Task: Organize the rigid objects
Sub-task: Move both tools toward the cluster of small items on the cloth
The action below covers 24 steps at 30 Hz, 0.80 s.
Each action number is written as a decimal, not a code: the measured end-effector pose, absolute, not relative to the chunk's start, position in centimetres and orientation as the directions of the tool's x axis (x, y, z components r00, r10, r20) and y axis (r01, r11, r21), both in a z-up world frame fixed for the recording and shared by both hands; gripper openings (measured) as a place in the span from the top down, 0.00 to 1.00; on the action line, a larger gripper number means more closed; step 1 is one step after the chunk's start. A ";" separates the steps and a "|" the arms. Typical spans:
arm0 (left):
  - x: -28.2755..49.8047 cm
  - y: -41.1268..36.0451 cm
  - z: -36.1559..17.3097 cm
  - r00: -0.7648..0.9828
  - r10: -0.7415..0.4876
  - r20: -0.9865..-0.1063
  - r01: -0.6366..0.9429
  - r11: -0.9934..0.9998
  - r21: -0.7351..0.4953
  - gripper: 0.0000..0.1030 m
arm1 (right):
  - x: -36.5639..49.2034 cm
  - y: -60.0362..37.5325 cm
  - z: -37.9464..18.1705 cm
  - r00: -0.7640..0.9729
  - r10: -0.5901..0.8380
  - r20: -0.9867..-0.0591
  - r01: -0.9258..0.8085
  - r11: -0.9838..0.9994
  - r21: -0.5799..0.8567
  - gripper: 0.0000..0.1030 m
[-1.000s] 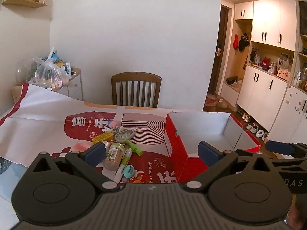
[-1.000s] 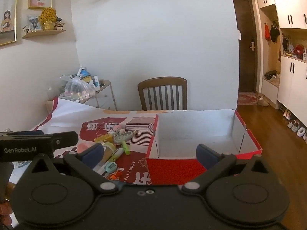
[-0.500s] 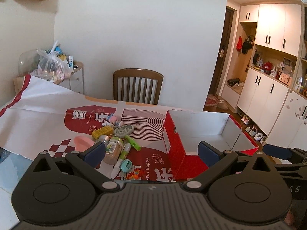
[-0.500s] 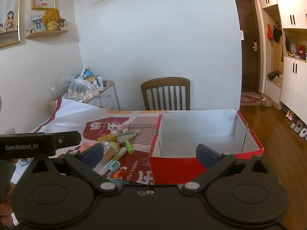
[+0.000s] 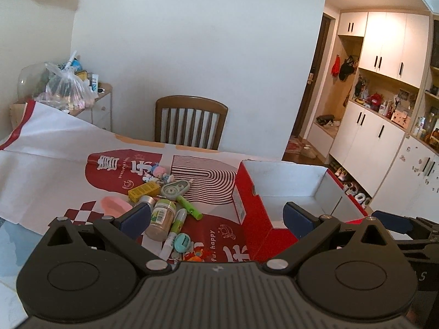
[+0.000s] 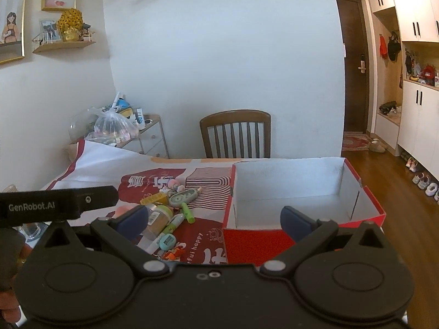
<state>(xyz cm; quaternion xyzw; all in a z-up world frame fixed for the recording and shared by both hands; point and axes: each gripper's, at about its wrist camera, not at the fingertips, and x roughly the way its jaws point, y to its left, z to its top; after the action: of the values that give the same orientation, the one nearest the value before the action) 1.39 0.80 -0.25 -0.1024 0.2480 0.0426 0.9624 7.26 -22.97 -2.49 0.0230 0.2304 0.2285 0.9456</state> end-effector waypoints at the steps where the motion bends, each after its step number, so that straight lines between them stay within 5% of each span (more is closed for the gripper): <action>1: 1.5 1.1 -0.3 0.875 0.018 -0.485 -0.120 0.977 -0.179 0.00 | 7.3 -22.5 -2.5 0.789 0.440 -0.429 -0.421 0.896 0.144 0.00; 10: 2.9 4.4 -1.7 0.860 -0.039 -0.508 -0.066 0.980 -0.189 0.00 | 7.8 -18.0 -3.4 0.785 0.405 -0.468 -0.408 0.907 0.099 0.00; 24: 6.1 13.0 -5.3 0.841 0.028 -0.540 -0.134 0.978 -0.159 0.00 | 9.8 -12.4 -5.4 0.755 0.370 -0.542 -0.363 0.923 0.124 0.00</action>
<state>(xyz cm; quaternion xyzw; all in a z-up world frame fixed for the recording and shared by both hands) 6.06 12.97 -5.29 -0.0954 0.2785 0.0423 0.9547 9.79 -12.41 -5.42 0.0053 0.2904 0.1957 0.9367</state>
